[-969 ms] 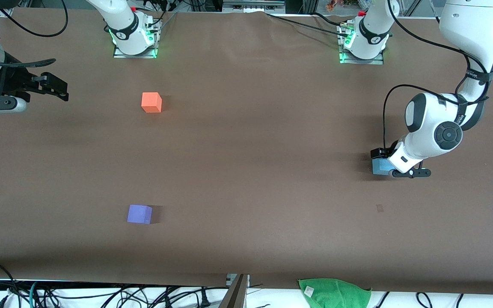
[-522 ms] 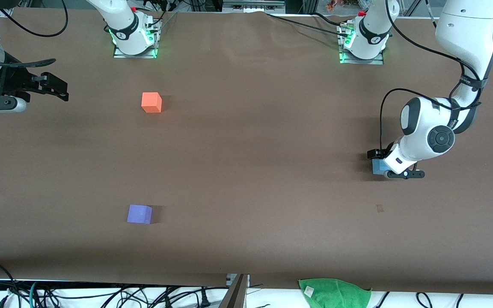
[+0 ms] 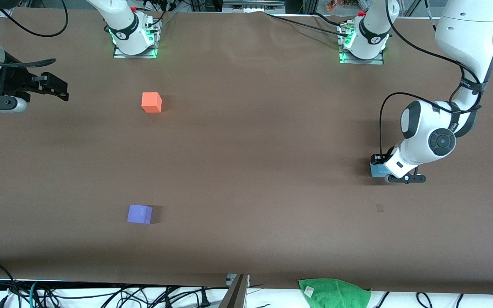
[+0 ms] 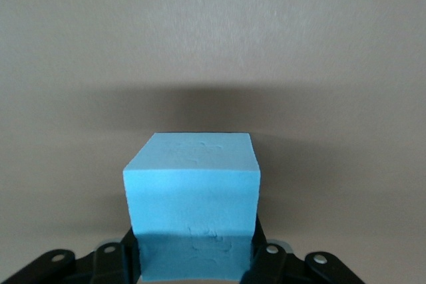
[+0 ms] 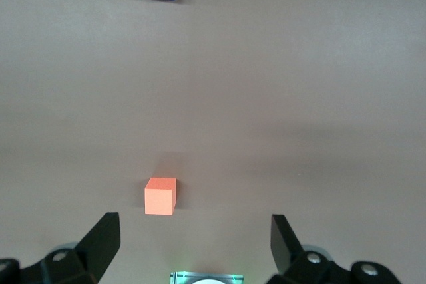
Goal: Place blue block between orange and purple blocks
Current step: 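Close the left gripper on the light-blue cube and lift it, then carry the light-blue cube with the left gripper toward the table's middle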
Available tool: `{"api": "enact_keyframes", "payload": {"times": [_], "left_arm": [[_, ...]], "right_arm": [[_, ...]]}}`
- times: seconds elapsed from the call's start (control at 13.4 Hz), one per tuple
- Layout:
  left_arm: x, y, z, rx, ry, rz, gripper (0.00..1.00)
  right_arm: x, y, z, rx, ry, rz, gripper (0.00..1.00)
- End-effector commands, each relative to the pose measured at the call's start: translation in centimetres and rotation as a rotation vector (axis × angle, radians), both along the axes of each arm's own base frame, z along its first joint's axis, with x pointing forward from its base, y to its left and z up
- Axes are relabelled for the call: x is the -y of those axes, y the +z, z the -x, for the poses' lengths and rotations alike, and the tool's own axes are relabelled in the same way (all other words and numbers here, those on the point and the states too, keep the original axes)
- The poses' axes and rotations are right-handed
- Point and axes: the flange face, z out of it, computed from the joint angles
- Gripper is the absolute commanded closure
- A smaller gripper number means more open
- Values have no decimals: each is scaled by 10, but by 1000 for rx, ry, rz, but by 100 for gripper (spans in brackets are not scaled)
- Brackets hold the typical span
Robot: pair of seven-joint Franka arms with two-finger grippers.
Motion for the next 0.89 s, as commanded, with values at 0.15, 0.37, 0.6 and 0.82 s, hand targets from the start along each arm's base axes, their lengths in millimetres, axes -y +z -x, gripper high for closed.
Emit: {"api": "enact_keyframes", "payload": {"times": [0.15, 0.37, 0.6, 0.82], "left_arm": [[40, 67, -20, -7, -48, 5, 100], [88, 105, -25, -17, -63, 24, 100], [180, 153, -19, -8, 9, 50, 100], [291, 186, 3, -11, 44, 68, 100]], "right_arm": [[-1, 5, 0, 8, 8, -16, 0], [0, 5, 0, 8, 7, -18, 0], [1, 4, 0, 8, 5, -18, 0], [-1, 4, -1, 7, -1, -13, 0]]}}
